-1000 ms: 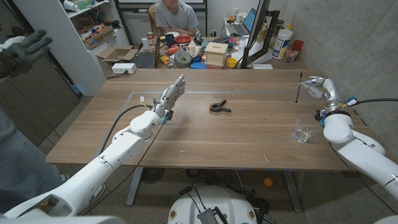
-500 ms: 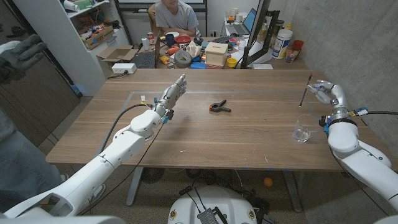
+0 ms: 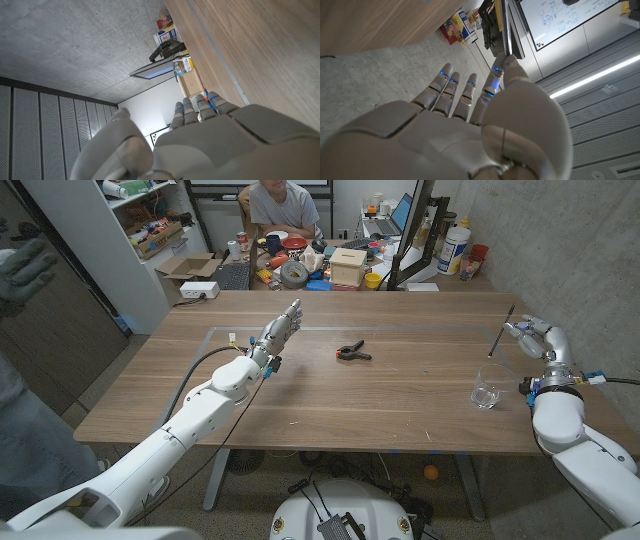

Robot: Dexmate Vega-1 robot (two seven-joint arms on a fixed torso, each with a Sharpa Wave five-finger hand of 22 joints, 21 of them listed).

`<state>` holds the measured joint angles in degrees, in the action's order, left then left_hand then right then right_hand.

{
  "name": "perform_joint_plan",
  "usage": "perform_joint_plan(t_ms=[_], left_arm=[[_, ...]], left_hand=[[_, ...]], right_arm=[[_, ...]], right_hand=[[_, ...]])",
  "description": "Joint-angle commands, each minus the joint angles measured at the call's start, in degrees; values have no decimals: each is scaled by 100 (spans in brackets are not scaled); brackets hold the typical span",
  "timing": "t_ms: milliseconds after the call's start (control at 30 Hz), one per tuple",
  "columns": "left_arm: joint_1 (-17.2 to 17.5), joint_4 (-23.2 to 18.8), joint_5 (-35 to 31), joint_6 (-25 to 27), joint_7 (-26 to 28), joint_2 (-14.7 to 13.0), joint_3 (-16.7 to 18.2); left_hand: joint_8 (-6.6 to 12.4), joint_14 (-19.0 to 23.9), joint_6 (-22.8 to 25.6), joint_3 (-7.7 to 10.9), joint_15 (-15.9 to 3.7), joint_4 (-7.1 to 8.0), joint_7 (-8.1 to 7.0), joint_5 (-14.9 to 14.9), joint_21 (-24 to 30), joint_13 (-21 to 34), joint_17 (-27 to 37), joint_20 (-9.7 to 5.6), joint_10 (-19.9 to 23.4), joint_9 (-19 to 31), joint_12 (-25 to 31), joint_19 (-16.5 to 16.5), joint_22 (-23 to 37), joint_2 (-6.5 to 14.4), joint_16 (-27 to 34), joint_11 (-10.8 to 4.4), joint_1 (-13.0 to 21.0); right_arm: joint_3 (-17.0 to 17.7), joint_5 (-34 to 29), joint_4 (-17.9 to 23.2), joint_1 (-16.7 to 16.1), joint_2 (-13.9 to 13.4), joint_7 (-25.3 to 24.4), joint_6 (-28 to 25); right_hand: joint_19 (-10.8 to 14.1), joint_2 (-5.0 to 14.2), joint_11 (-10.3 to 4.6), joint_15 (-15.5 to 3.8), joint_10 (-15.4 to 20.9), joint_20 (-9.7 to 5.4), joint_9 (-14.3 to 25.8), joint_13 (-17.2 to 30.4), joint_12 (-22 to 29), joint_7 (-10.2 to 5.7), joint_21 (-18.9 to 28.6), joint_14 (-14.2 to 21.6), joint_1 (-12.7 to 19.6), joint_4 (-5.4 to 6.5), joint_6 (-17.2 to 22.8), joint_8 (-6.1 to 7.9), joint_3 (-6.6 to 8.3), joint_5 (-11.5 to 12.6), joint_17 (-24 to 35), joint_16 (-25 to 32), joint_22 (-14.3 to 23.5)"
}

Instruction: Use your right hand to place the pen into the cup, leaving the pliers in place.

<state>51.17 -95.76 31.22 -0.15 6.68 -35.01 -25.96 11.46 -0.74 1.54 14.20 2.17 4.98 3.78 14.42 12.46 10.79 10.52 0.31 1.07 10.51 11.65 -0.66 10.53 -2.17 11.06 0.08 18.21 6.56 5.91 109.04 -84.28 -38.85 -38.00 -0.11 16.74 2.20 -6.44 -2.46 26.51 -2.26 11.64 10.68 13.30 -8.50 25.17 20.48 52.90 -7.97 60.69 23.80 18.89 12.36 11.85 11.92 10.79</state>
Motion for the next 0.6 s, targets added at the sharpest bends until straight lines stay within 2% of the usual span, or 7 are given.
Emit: perform_joint_plan(t_ms=[33, 367, 600], left_arm=[[-78, 39, -21, 52, -50, 18, -49], [-87, 32, -17, 80, -40, 18, -50], [-93, 12, -24, 120, -37, 1, -56]], left_hand=[[1, -31, 40, -22, 20, 5, 16, -17, -4, 13, 35, 5, -11, 29, -3, -62, 21, 4, -18, 13, 39], [-1, -31, 39, -29, 21, 5, 13, -18, -5, 13, 35, 5, -9, 29, -2, -64, 21, 10, -18, 5, 43], [-1, -34, 42, -34, 23, 5, 6, -18, -6, 13, 35, 8, -4, 29, -1, -64, 21, 14, -19, 8, 45]], right_arm=[[211, -216, 78, -321, 453, -157, 283], [66, -619, 7, -372, 695, -370, 460], [66, -640, -72, -488, 869, -436, 612]], right_hand=[[15, 15, 25, -267, 54, -178, 186, 3, -9, -179, -13, 11, 79, 28, 241, 33, -10, 31, 19, -9, 23], [10, 19, 17, -270, 60, -174, 181, 4, -14, -188, -23, 13, 81, 35, 237, 35, -22, 26, 23, -7, 25], [8, 18, 3, -269, 66, -169, 170, 5, -16, -204, -29, 16, 84, 36, 256, 40, -29, 24, 24, -6, 26]])
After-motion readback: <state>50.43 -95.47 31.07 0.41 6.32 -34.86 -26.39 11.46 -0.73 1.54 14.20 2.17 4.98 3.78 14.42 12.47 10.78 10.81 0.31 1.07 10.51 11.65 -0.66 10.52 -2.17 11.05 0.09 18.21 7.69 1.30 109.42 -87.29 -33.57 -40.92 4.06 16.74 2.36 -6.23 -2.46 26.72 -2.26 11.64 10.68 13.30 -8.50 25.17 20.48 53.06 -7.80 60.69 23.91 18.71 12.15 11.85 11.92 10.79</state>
